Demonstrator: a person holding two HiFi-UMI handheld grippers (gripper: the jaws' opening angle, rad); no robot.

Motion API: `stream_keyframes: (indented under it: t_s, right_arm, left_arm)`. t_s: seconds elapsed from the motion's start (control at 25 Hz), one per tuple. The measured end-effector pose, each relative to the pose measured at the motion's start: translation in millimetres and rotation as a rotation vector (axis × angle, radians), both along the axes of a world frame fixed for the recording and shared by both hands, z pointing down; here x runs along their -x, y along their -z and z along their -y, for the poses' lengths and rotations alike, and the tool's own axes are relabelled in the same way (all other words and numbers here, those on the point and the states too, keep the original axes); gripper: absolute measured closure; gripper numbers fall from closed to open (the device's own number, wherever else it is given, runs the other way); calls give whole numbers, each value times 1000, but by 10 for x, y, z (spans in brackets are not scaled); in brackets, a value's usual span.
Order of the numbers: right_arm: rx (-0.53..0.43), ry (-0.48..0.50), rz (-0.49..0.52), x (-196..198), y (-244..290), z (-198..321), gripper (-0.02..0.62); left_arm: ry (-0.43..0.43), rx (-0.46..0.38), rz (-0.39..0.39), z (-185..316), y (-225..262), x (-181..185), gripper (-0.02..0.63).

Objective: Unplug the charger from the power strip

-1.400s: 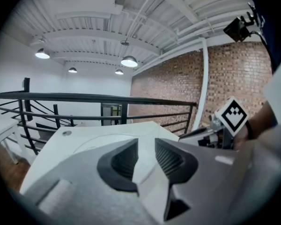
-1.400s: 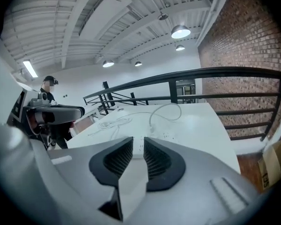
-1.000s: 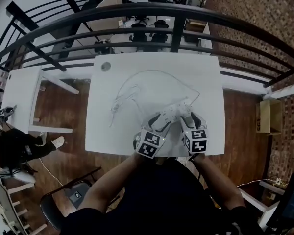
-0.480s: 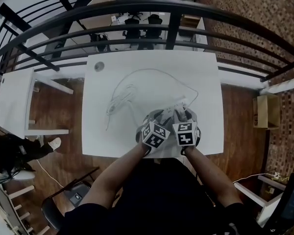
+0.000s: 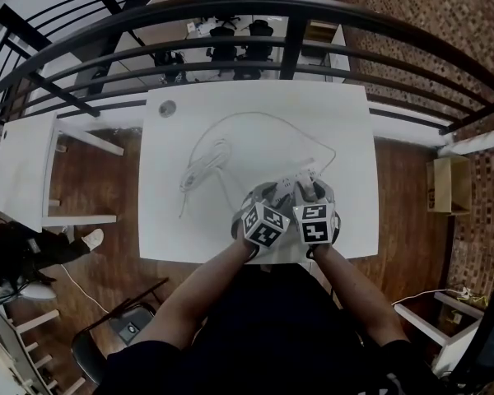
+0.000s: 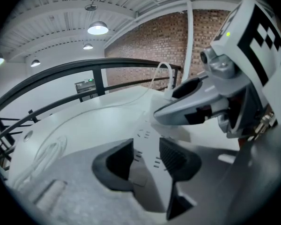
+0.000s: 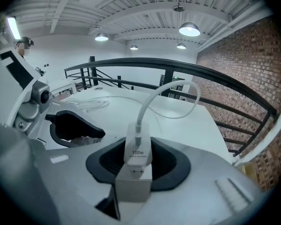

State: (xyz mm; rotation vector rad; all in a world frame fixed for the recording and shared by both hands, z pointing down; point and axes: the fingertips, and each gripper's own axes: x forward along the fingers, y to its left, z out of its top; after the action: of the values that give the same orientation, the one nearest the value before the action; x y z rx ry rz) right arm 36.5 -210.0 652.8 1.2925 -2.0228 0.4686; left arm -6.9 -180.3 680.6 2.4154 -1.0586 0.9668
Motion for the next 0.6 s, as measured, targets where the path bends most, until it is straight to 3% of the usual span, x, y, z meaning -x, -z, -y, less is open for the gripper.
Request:
stream_keyframes:
  t_s: [0.16, 0.36, 0.52, 0.6]
  right_arm:
    - [0, -6, 9, -5, 30, 7, 454]
    - [-89, 17, 55, 54, 363, 78, 454]
    - [-32, -10, 165, -22, 361, 57, 454]
    - [4, -30, 251, -58, 402, 27, 453]
  left_arm:
    - [6, 2, 2, 2, -3, -6, 428]
    - [4, -3, 1, 21, -10, 2, 428]
    - [-8, 6, -10, 8, -21, 10, 428]
    - [-21, 36, -53, -11, 14, -9, 411]
